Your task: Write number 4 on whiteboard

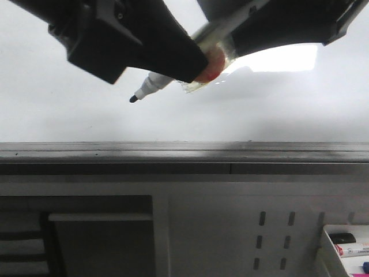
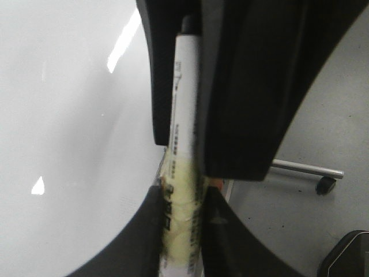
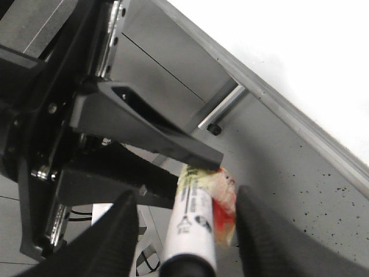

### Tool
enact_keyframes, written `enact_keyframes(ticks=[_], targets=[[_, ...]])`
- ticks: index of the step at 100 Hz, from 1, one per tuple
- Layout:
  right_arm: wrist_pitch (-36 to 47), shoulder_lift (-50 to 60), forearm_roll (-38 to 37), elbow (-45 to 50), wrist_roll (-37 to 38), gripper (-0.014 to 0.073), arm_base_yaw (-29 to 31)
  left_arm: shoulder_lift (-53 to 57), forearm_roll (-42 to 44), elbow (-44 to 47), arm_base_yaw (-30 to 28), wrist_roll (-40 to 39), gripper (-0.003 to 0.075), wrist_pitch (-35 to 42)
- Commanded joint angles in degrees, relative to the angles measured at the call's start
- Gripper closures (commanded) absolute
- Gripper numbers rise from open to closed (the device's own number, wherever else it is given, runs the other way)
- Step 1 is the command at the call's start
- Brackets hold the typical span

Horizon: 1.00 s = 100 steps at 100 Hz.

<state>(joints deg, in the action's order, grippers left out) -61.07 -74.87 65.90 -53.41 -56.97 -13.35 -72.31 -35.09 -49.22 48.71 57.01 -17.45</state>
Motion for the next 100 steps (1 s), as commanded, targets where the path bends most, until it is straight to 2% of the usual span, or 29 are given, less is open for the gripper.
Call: enact_keyframes(ticks=[1,7,25,41,48,55,62,67,75,81,100], targets=[[-0.78,1.14,3.31,-1.84,-1.02,0.0342,-0.18,1.18,-0.48,-2.12,0.51,-0.06,0.0741,3.06],[-1.02,1.14,3.31,-1.84,-1.38,0.0405,-0.18,1.18,-0.20,-2.12,0.51,-0.06,0.0741,3.06],[-1.78,1.14,5.51,-1.84,-3.59,0.0666,-0.18,1.18,-0.21,-2.12,0.51,-0.06,0.0740,3.06],[-4.17,1.14,5.82,-1.84,-5.52,0.0664,-0.18,1.28,0.14,-2.12,0.51,-0.06,0.0736,3.06],[-3.78,1.14,5.82,-1.84,-5.52,0.0654,-0.18,1.50,0.14,-2.12,0.51,-0.06,0.0697,3.06],[-2.86,1.14,5.82,-1.84,-5.52,0.0653,-0.18,1.52,0.14,-2.12,0.51,-0.06,0.0602,3.06],[-2.10,1.14,5.82,-1.84,-5.52,0.0653,-0.18,1.82,0.02,-2.12,0.38,-1.11,0.0462,3.06],[-1.73,1.14,5.70,-1.84,-5.52,0.0653,-0.18,2.13,-0.44,-2.12,-0.02,-1.13,0.0330,2.96],[-0.96,1.14,4.97,-1.62,-5.52,0.0653,-0.18,3.47,-1.79,-2.12,-1.39,-1.13,0.0187,2.95],[0.13,1.39,4.97,-1.07,-5.52,0.0653,-0.18,4.66,-2.75,-2.12,-2.87,-1.13,0.0164,2.83],[8.01,5.06,5.43,3.21,-6.80,0.0653,-0.18,10.25,-9.31,-1.75,-12.01,-1.50,0.0209,2.18]])
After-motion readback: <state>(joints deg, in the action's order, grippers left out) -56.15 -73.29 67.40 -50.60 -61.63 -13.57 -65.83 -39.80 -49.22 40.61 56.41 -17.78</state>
